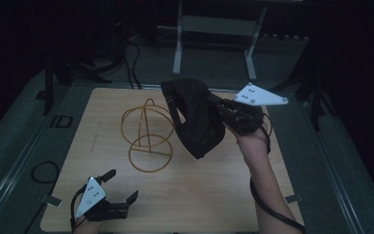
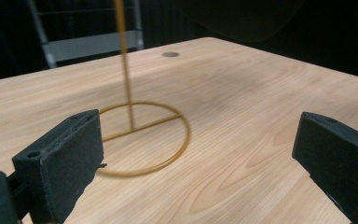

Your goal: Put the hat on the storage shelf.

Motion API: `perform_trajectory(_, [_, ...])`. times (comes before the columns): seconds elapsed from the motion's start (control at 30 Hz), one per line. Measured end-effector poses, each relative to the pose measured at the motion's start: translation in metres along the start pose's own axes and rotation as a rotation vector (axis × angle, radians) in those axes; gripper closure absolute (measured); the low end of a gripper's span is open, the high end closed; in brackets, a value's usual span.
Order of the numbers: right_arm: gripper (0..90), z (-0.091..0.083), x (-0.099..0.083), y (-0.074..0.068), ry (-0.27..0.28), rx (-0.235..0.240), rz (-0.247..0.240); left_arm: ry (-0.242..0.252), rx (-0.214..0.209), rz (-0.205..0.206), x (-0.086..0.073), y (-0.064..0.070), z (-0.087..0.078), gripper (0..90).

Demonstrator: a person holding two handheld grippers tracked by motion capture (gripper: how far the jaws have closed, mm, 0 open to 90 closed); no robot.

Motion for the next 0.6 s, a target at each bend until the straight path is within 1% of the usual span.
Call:
perform_trajectory(0.03, [88.0, 0.006, 0.001, -0.003, -0.008, 0.003, -0.006, 0.002, 0.013, 0.002, -0.003, -0.001, 0.000, 2.4])
perform_trajectory(0.07, [88.0, 0.009, 0.001, -0.006, -0.010, 0.011, -0.005, 0.002, 0.030, 0.017, -0.007, -0.003, -0.001, 2.4])
perform_trajectory(0.1, [88.0, 0.014, 0.001, -0.009, -0.014, 0.018, -0.005, -0.010, 0.046, 0.031, -0.010, -0.005, -0.001, 2.4])
perform_trajectory(0.13, [88.0, 0.018, 0.001, -0.012, -0.023, 0.020, -0.011, -0.018, 0.054, 0.023, -0.014, -0.008, -0.001, 2.4])
perform_trajectory(0.23, [88.0, 0.031, 0.002, -0.021, -0.032, 0.045, -0.017, -0.019, 0.067, -0.006, -0.019, -0.015, -0.001, 2.4])
perform_trajectory(0.27, [88.0, 0.034, 0.003, -0.023, -0.037, 0.048, -0.021, -0.014, 0.066, -0.021, -0.020, -0.017, -0.001, 2.4])
perform_trajectory(0.3, [88.0, 0.038, 0.003, -0.026, -0.041, 0.061, -0.022, -0.013, 0.064, -0.031, -0.021, -0.018, -0.002, 2.4])
perform_trajectory(0.37, [88.0, 0.044, 0.004, -0.031, -0.047, 0.081, -0.023, -0.014, 0.070, -0.027, -0.022, -0.020, -0.003, 2.4])
perform_trajectory(0.4, [87.9, 0.051, 0.003, -0.036, -0.059, 0.097, -0.027, -0.008, 0.076, -0.028, -0.022, -0.021, -0.003, 2.4])
perform_trajectory(0.43, [87.9, 0.051, 0.003, -0.036, -0.059, 0.097, -0.027, -0.001, 0.074, -0.029, -0.022, -0.022, -0.004, 2.4])
perform_trajectory(0.47, [87.9, 0.059, 0.002, -0.041, -0.068, 0.115, -0.031, 0.001, 0.076, -0.027, -0.022, -0.022, -0.005, 2.4])
perform_trajectory(0.5, [87.9, 0.059, 0.002, -0.041, -0.068, 0.115, -0.031, 0.001, 0.081, -0.024, -0.022, -0.023, -0.005, 2.4])
perform_trajectory(0.6, [87.9, 0.068, 0.002, -0.047, -0.078, 0.136, -0.033, -0.003, 0.090, -0.021, -0.024, -0.024, -0.005, 2.4])
Point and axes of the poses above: each handheld gripper's, and its own axes: z roughly forward along the jaws, x roughly out of its top, y roughly to its right, the point moved 5 cm from there along z, roughly forward along the jaws, and after that the axes turned 6 degrees about -y, right-handed, at the moved point
